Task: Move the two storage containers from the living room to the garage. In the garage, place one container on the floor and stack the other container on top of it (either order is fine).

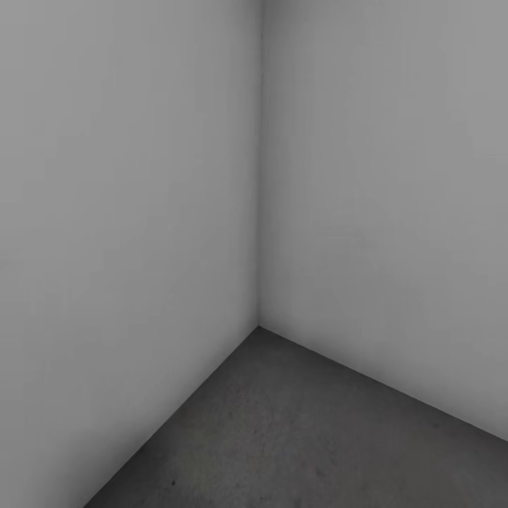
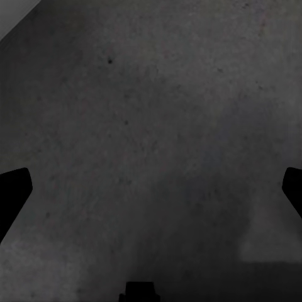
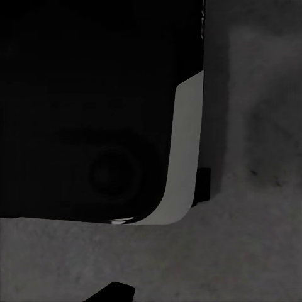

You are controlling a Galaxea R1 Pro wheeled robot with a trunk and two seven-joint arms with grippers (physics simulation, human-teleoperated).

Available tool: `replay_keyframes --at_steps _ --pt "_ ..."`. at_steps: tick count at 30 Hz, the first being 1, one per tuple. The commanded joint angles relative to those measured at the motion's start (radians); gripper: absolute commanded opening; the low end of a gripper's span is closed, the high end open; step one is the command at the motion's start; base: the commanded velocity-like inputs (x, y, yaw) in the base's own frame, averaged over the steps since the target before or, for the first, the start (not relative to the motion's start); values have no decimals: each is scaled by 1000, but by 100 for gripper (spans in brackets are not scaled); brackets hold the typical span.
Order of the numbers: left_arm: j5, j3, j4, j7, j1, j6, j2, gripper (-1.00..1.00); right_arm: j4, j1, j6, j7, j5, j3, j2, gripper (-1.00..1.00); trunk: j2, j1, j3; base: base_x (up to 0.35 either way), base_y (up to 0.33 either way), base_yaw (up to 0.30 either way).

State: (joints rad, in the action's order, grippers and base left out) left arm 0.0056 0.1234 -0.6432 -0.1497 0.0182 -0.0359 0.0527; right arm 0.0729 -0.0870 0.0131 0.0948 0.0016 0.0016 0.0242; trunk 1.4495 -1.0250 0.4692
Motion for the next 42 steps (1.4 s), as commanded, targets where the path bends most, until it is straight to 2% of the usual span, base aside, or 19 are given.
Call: replay_keyframes --at_steps 1,42 --pt "1 4 -1 -7 0 -1 -1 100 0 0 1 3 0 0 0 100 0 0 1 0 0 0" --pt "0 4 0 -7 0 0 -1 100 -3 0 0 3 0 0 0 100 0 0 1 0 0 0"
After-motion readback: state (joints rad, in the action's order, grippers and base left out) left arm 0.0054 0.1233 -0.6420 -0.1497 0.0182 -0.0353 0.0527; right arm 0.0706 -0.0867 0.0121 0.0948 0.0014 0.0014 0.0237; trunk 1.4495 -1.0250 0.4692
